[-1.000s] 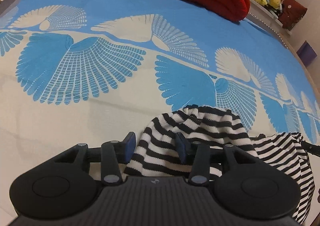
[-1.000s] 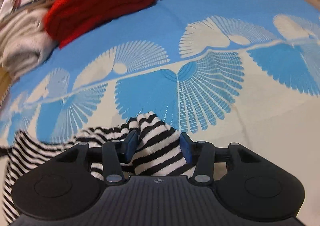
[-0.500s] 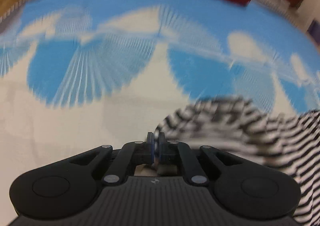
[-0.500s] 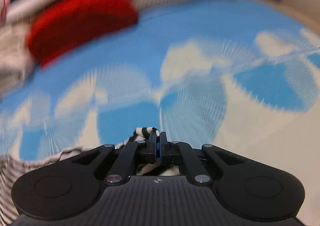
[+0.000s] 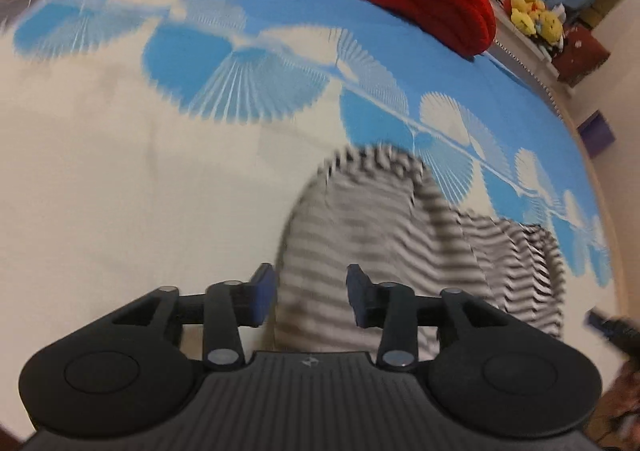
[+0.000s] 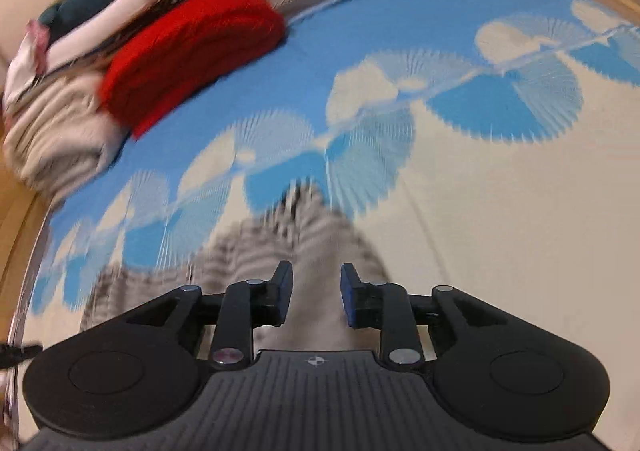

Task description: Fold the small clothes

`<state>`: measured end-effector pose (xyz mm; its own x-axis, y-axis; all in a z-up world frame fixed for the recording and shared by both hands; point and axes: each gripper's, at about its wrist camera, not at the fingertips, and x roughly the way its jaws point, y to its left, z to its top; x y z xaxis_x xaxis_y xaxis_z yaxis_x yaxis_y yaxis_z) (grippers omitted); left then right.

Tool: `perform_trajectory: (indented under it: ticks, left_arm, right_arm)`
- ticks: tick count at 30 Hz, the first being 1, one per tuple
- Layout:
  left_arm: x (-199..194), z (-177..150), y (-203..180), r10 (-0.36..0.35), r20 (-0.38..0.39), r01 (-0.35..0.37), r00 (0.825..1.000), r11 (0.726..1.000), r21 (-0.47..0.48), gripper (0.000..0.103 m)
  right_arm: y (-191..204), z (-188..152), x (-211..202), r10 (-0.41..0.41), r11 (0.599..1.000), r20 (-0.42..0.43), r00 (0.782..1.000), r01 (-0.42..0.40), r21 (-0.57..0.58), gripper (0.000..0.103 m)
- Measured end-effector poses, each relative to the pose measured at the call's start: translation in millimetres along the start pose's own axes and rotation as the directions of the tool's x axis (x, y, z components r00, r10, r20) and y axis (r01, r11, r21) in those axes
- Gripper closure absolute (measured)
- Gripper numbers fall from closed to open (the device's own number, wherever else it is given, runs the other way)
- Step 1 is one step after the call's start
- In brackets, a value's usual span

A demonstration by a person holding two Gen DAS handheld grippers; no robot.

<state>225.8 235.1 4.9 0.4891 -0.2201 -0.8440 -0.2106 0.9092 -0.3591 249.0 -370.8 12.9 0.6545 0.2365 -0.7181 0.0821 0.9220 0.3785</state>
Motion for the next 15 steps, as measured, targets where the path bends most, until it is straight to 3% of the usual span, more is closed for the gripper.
perform_trajectory:
  ticks: [3, 5, 9, 12, 14, 15]
  left_arm:
    - [17, -31, 19, -0.046, -0.038, 0.042, 0.998, 0.993, -0.108, 0.057]
    - [39, -45, 27, -0.058, -0.157, 0.03, 0.986, 0.985, -0.172, 0.059]
    - [45, -46, 8, -0.027, -0.156, 0.02, 0.987, 0.999, -0.046, 0.058]
    - [52, -47, 5, -0.017, -0.183, 0.012, 0.983, 0.999, -0.03, 0.059]
    - [49, -45, 3, -0.005, -0.163, 0.007, 0.987, 1.0, 0.012, 0.082]
    - [49, -44, 3, -0.004, -0.151, 0.009, 0.989, 1.0, 0.029, 0.101]
  right_arm:
    - [-16, -34, -2, -0.035, 0.999, -0.053, 0.998, 0.035, -0.001, 0.069]
    - [-27, -47, 7, -0.074, 0.996, -0.142, 0.987, 0.08, 0.037, 0.068]
    - [-35, -60, 13, -0.063, 0.995, -0.183, 0.981, 0.076, 0.067, 0.067]
    - [-35, -66, 24, -0.074, 0.995, -0.229, 0.971, 0.087, 0.047, 0.066]
    - [-31, -68, 29, -0.077, 0.996, -0.243, 0.967, 0.085, 0.023, 0.065]
    - [-30, -68, 30, -0.084, 0.996, -0.245, 0.966, 0.09, 0.013, 0.065]
